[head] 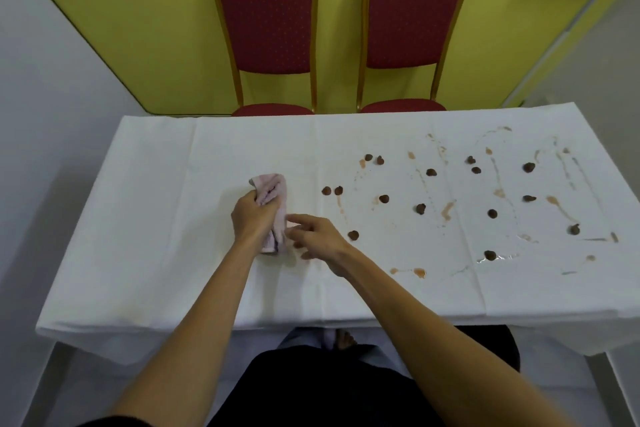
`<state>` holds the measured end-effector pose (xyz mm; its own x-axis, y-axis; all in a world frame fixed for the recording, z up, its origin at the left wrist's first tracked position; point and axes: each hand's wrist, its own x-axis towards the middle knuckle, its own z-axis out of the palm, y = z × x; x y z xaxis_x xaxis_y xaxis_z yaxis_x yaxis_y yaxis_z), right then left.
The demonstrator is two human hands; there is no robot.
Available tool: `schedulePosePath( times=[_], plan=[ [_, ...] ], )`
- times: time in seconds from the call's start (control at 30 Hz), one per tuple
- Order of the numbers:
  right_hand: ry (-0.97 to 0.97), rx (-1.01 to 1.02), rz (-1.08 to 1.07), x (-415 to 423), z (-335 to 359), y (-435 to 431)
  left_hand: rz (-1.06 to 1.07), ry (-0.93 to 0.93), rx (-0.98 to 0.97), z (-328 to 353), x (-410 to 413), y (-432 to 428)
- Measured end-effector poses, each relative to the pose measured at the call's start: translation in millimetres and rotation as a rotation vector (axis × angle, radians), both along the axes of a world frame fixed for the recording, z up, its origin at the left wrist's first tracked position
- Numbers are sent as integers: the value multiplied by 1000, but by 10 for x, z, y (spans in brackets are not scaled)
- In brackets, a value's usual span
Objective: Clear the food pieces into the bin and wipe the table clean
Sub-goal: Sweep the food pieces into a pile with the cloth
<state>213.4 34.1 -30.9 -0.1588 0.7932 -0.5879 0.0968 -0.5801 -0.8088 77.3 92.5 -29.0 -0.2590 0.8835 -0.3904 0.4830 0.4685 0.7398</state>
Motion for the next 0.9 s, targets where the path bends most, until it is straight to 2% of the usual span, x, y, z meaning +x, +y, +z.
schedulePosePath(
  times=[0.13,0.4,0.5,0.6,0.67,0.73,0.83,0.9],
  plan=[
    [-56,-65,-286,267,-95,-4,-68,207,93,11,197,304],
    [-66,-62,-672,846,-166,-340,-430,382,173,-115,832,565],
    [-58,-62,-807,1021,-181,-495,-501,386,136,-181,1017,546],
    [-91,-63,-907,1127,-183,-606,-566,304,116,-198,1236,456],
    [-253,-49,-918,1165,-201,-680,-604,231,99,-208,1366,389],
    [-555,14,-835,1224,-263,-774,-623,162,107,-199,1440,329],
    [-1025,116,-554,1356,-409,-930,-547,107,182,-183,1322,304],
    [-1193,135,-353,1434,-476,-1003,-469,141,197,-196,1115,289]
  ],
)
